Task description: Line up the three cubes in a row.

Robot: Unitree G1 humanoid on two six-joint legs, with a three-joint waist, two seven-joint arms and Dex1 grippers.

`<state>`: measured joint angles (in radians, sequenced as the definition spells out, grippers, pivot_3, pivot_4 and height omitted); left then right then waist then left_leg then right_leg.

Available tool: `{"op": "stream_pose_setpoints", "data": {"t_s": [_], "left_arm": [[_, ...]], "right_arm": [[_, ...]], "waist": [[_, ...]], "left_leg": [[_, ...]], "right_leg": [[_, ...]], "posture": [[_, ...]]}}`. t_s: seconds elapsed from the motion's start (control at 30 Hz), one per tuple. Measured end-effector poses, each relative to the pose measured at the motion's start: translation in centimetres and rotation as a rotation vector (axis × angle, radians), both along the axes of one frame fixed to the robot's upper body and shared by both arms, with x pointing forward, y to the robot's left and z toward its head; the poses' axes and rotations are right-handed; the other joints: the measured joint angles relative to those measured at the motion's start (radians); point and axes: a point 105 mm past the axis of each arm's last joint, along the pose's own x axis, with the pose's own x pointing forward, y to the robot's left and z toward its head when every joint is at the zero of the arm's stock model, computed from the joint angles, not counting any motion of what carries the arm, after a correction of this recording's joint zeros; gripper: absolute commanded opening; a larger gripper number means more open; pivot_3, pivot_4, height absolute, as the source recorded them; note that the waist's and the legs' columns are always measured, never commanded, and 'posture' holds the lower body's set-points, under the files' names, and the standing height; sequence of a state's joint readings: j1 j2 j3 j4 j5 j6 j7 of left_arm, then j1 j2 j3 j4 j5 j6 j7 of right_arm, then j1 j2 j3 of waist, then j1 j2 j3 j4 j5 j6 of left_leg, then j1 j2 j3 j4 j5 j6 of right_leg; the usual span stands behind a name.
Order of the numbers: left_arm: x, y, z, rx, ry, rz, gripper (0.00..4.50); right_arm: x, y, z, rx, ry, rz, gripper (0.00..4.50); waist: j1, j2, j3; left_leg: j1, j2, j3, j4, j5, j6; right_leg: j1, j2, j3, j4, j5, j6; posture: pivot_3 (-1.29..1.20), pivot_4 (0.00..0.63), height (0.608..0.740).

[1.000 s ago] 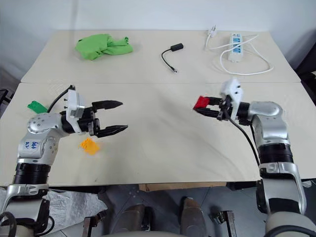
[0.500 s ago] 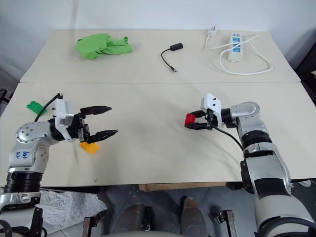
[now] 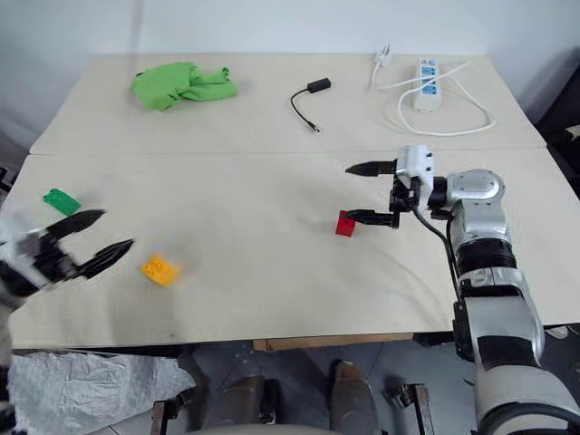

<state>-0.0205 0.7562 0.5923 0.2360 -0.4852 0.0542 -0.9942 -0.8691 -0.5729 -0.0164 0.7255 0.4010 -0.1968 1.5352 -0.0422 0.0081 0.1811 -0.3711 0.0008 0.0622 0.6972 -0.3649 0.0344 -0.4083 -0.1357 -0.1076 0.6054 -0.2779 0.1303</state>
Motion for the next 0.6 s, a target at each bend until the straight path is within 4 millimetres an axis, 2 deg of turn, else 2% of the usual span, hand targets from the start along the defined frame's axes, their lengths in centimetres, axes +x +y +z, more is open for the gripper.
{"op": "stream_pose_setpoints", "data": {"t_s": [0.1, 0.17, 0.27, 0.47, 0.6], "left_arm": [[-2.3, 2.1, -1.1, -0.066, 0.013, 0.137, 4.5], [-3.6, 3.1, -1.8, -0.112, 0.016, 0.219, 4.5], [-6.0, 5.2, -3.0, -0.188, -0.018, 0.407, 4.5], [-8.4, 7.1, -5.0, -0.265, -0.079, 0.65, 4.5], [-8.4, 7.3, -5.0, -0.27, -0.108, 0.697, 4.5]], "right_arm": [[-2.1, 0.6, -0.3, 0.05, 0.022, 0.062, 4.47], [-3.5, 1.3, -1.0, 0.065, 0.041, 0.105, 4.47], [-5.8, 2.8, -2.5, 0.095, 0.077, 0.166, 4.47], [-6.5, 4.4, -2.4, 0.171, 0.047, 0.125, 4.47], [-6.5, 4.2, -3.0, 0.194, 0.063, 0.066, 4.47]], "waist": [[0.009, 0.0, 0.0], [0.018, 0.0, 0.0], [0.022, -0.001, 0.0], [0.021, -0.003, -0.001], [0.028, -0.003, -0.002]], "left_leg": [[0.001, -0.001, 0.0, 0.0, -0.001, 0.0], [0.0, -0.002, 0.0, 0.001, -0.001, 0.001], [0.001, -0.004, -0.001, 0.001, -0.001, 0.001], [0.002, -0.004, 0.0, 0.0, -0.002, 0.001], [0.001, -0.005, 0.0, 0.0, -0.002, 0.002]], "right_leg": [[0.0, -0.003, 0.0, 0.001, 0.0, 0.0], [0.001, -0.01, -0.001, 0.001, 0.0, 0.0], [0.001, -0.013, -0.001, 0.001, 0.0, 0.0], [0.0, -0.013, -0.001, 0.001, 0.001, 0.0], [0.0, -0.013, -0.001, 0.001, 0.001, 0.0]], "posture": [[0.0, 0.15, 0.74], [0.0, 0.15, 0.74], [0.0, 0.15, 0.74], [0.0, 0.15, 0.74], [0.0, 0.15, 0.74]]}}
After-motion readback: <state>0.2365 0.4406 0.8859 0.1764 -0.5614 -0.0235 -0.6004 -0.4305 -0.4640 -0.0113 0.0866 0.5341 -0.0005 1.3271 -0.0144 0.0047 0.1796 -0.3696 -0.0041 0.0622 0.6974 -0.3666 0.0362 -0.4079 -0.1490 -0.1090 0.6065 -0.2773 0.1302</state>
